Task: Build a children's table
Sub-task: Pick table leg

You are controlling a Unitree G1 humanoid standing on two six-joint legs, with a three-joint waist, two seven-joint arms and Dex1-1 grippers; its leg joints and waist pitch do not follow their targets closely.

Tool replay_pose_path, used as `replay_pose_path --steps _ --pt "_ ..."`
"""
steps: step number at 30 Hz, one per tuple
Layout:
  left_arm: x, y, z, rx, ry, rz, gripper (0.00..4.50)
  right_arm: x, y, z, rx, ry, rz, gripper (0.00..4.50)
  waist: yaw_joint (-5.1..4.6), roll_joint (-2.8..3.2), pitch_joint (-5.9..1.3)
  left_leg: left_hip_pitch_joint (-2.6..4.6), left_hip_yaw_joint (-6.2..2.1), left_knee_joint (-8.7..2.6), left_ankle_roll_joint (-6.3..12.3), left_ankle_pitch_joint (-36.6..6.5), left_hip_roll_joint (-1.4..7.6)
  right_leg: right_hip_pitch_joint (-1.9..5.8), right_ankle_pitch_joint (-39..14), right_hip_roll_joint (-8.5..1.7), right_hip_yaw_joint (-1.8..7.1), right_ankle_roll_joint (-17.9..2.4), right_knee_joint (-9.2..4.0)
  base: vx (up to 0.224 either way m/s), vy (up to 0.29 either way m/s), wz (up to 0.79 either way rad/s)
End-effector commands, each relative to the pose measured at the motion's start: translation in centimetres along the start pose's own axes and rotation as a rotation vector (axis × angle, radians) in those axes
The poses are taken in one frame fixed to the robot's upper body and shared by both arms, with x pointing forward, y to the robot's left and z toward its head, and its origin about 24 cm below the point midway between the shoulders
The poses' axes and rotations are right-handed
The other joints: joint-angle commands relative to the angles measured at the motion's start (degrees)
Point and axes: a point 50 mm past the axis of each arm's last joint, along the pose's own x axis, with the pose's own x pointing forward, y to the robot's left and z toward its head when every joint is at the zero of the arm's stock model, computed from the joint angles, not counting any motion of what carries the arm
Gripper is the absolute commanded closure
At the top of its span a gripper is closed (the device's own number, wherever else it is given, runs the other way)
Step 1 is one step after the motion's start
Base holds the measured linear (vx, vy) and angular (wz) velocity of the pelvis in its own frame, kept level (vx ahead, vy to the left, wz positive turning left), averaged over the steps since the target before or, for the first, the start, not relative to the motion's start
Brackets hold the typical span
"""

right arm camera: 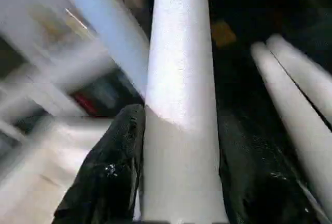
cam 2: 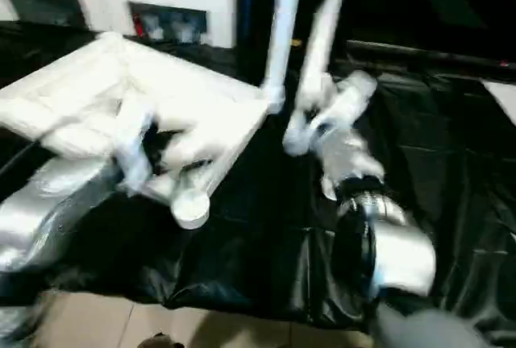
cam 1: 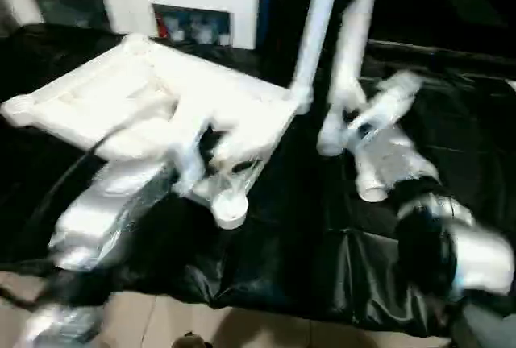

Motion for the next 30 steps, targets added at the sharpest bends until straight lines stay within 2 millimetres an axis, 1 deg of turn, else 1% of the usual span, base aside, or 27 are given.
replay_pose_path --steps 1,2,3,4,5,6,7,8,9,10,12,13,14,15,16,17,18,19,20,21,22,23,26,27,28,29,30 --pt "0.4 0.4 0.8 -0.047 -0.051 0.039 0.0 -0.5 0.6 1.8 0.039 -0.1 0.112 2.66 0.02 0.45 -4.47 0.49 -0.09 -3.44 3.44 0.1 2.04 4.26 13.8 -4.1 2.56 -15.0 -2.8 0.0 0.0 0.0" --pt "1.0 0.0 1.7 -0.118 -0.105 0.009 0.0 -1.7 0.9 2.5 0.072 -0.142 0.202 2.66 -0.06 0.38 -4.42 0.45 -0.1 -3.55 3.59 0.0 1.93 4.23 12.8 -4.03 2.44 -15.0 -2.92 0.0 0.0 0.0" --pt "1.3 -0.2 2.1 -0.149 -0.131 -0.015 0.0 -2.4 1.0 2.7 0.093 -0.16 0.246 2.66 0.22 0.44 -4.32 0.58 0.01 -3.47 3.7 -0.3 1.98 4.25 12.0 -4.15 2.63 -14.5 -3.19 0.0 0.0 0.0" --pt "1.3 -0.2 2.2 -0.156 -0.136 -0.02 0.0 -2.5 1.1 2.8 0.098 -0.163 0.255 2.66 0.26 0.36 -4.29 0.63 -0.02 -3.6 3.81 -0.3 1.97 4.21 11.2 -4.08 2.6 -14.4 -3.31 0.0 0.0 0.0" --pt "1.5 -0.5 2.7 -0.194 -0.166 -0.052 0.0 -3.4 1.3 3.1 0.126 -0.183 0.313 2.66 0.11 0.36 -4.26 0.52 -0.1 -3.67 3.63 -0.7 1.99 4.18 10.0 -4.12 2.55 -14.3 -3.38 0.0 0.0 0.0" --pt "1.7 -0.7 3.1 -0.22 -0.188 -0.08 0.0 -4.3 1.5 3.4 0.16 -0.205 0.367 2.66 0.25 0.36 -4.23 0.61 0.06 -3.7 3.4 -1.4 1.92 4.19 8.2 -4.12 2.58 -13.9 -3.65 0.0 0.0 0.0" --pt "2.0 -1.2 3.9 -0.268 -0.221 -0.142 0.0 -6.2 1.9 3.9 0.231 -0.221 0.497 2.66 0.2 0.25 -4.2 0.67 0.06 -3.74 3.65 -1.6 1.96 4.15 7.7 -4.04 2.64 -13.8 -3.72 0.0 0.0 0.0" --pt "2.0 -1.2 3.9 -0.268 -0.221 -0.142 0.0 -6.2 1.9 3.9 0.231 -0.221 0.497 2.66 0.49 0.21 -4.04 0.71 0.1 -3.82 4.05 -1.5 1.82 4.34 7.8 -3.92 2.65 -13.4 -3.94 0.0 0.0 0.0" --pt "2.1 -1.3 4.2 -0.288 -0.233 -0.165 0.0 -7.0 2.2 3.9 0.244 -0.224 0.547 2.66 0.55 0.3 -4.24 0.74 -0.04 -3.8 4.45 -1.2 2.12 4.08 8.3 -4.03 2.52 -13.7 -3.77 0.0 0.0 0.0" --pt "2.3 -1.4 4.7 -0.315 -0.246 -0.19 0.0 -8.1 2.7 3.9 0.249 -0.2 0.633 2.66 0.51 0.39 -4.18 0.65 0.01 -3.83 4.17 -1.6 2.09 3.93 6.8 -4.06 2.42 -13.8 -4.0 0.0 0.0 0.0" --pt "2.6 -1.5 5.3 -0.359 -0.259 -0.231 0.0 -9.5 3.8 3.6 0.241 -0.133 0.774 2.66 0.64 0.28 -4.08 0.59 0.06 -3.74 3.79 -1.8 1.95 4.15 5.7 -3.94 2.48 -13.4 -4.16 0.0 0.0 0.0" --pt "2.7 -1.6 5.4 -0.361 -0.259 -0.234 0.0 -9.6 3.9 3.6 0.24 -0.127 0.784 2.66 0.49 0.1 -3.9 0.28 0.0 -3.93 3.56 -2.3 1.89 4.28 4.0 -4.04 2.44 -12.8 -4.4 0.0 0.0 0.0" --pt "2.8 -1.7 5.6 -0.365 -0.261 -0.249 0.0 -10.1 4.3 3.4 0.233 -0.09 0.829 2.66 0.39 0.02 -3.9 0.33 0.01 -3.95 3.29 -2.5 1.87 4.26 2.8 -4.08 2.43 -12.5 -4.51 0.0 0.0 0.0" --pt "3.0 -1.9 5.8 -0.373 -0.26 -0.27 0.0 -10.6 4.7 2.9 0.215 -0.038 0.879 2.66 0.43 -0.15 -3.67 0.42 0.15 -3.93 2.87 -3.3 1.82 4.14 0.1 -4.1 2.53 -11.8 -4.89 0.0 0.0 0.0" --pt "3.2 -2.1 6.2 -0.383 -0.263 -0.297 0.0 -11.1 5.1 2.4 0.21 0.022 0.921 2.66 0.51 -0.06 -3.65 0.47 0.1 -3.98 2.59 -3.6 1.91 4.1 -1.2 -4.2 2.56 -11.5 -5.0 0.0 0.0 0.0" --pt "3.2 -2.1 6.2 -0.383 -0.263 -0.297 0.0 -11.1 5.1 2.4 0.21 0.022 0.921 2.66 0.61 -0.13 -3.6 0.57 0.19 -4.02 2.16 -3.8 1.88 3.96 -3.2 -4.17 2.61 -10.8 -5.27 0.0 0.0 0.0" --pt "3.5 -2.6 6.8 -0.401 -0.265 -0.34 0.0 -11.7 5.5 1.8 0.213 0.096 0.962 2.66 0.44 -0.45 -3.62 0.5 0.14 -4.09 1.9 -3.6 1.93 3.93 -4.1 -4.18 2.59 -10.4 -5.33 0.0 0.0 0.0" --pt "3.5 -2.6 6.9 -0.405 -0.265 -0.349 0.0 -11.7 5.6 1.8 0.216 0.107 0.967 2.66 0.83 -0.22 -3.7 0.67 0.11 -4.01 1.65 -3.1 1.94 3.78 -4.2 -4.2 2.59 -10.2 -5.26 0.0 0.0 0.0" --pt "3.6 -3.0 7.1 -0.422 -0.258 -0.385 0.0 -11.9 5.8 1.4 0.224 0.147 0.986 2.66 0.77 -0.22 -3.63 0.61 0.08 -4.11 1.54 -3.1 2.04 3.67 -4.3 -4.26 2.6 -10.2 -5.29 0.0 0.0 0.0" --pt "3.7 -3.2 7.2 -0.433 -0.253 -0.405 0.0 -12.0 5.9 1.2 0.227 0.171 0.996 2.66 0.9 -0.51 -3.69 0.52 0.11 -4.06 1.28 -2.9 1.93 3.78 -4.6 -4.19 2.51 -10.2 -5.25 0.0 0.0 0.0" --pt "3.8 -3.2 7.3 -0.439 -0.251 -0.414 0.0 -12.1 6.0 1.1 0.229 0.182 1.0 2.66 1.06 -0.39 -3.64 0.57 0.08 -4.06 1.1 -2.7 2.01 3.63 -4.4 -4.23 2.51 -10.4 -5.17 0.0 0.0 0.0" --pt "3.8 -3.4 7.4 -0.449 -0.258 -0.429 0.0 -12.2 6.0 0.9 0.231 0.201 1.003 2.66 1.1 -0.57 -3.6 0.46 0.12 -4.05 1.08 -2.6 2.01 3.66 -4.3 -4.27 2.53 -10.3 -5.24 0.0 0.0 0.0" --pt "3.7 -3.6 7.7 -0.466 -0.284 -0.461 0.0 -12.2 5.9 0.6 0.236 0.229 1.008 2.66 1.52 -0.62 -3.67 0.41 0.15 -3.98 0.98 -1.9 1.98 3.75 -3.4 -4.35 2.61 -9.8 -5.08 0.0 0.0 0.0" --pt "3.3 -3.7 8.2 -0.489 -0.322 -0.505 0.0 -12.3 5.9 0.4 0.238 0.256 1.014 2.66 1.67 -0.84 -3.63 0.37 0.2 -3.99 1.1 -1.8 1.96 3.71 -3.3 -4.36 2.6 -9.7 -5.14 0.0 0.0 0.0" --pt "3.2 -3.7 8.3 -0.491 -0.326 -0.517 0.0 -12.4 5.9 0.3 0.243 0.266 1.018 2.66 1.78 -0.79 -3.67 0.36 0.19 -3.94 0.97 -1.6 1.92 3.79 -3.1 -4.39 2.58 -9.9 -5.02 0.0 0.0 0.0" --pt "3.1 -3.7 8.3 -0.49 -0.324 -0.522 0.29 -12.4 5.9 0.2 0.245 0.272 1.021 2.66 1.93 -0.78 -3.67 0.36 0.18 -3.96 0.96 -1.5 1.94 3.73 -2.8 -4.34 2.58 -9.7 -5.04 0.0 0.0 0.0" --pt "3.0 -3.8 8.2 -0.492 -0.321 -0.529 0.37 -12.4 5.9 0.1 0.252 0.28 1.023 2.66 1.92 -0.99 -3.64 0.37 0.19 -3.98 1.01 -1.5 1.99 3.7 -2.8 -4.31 2.58 -9.6 -5.05 0.0 0.0 0.0"
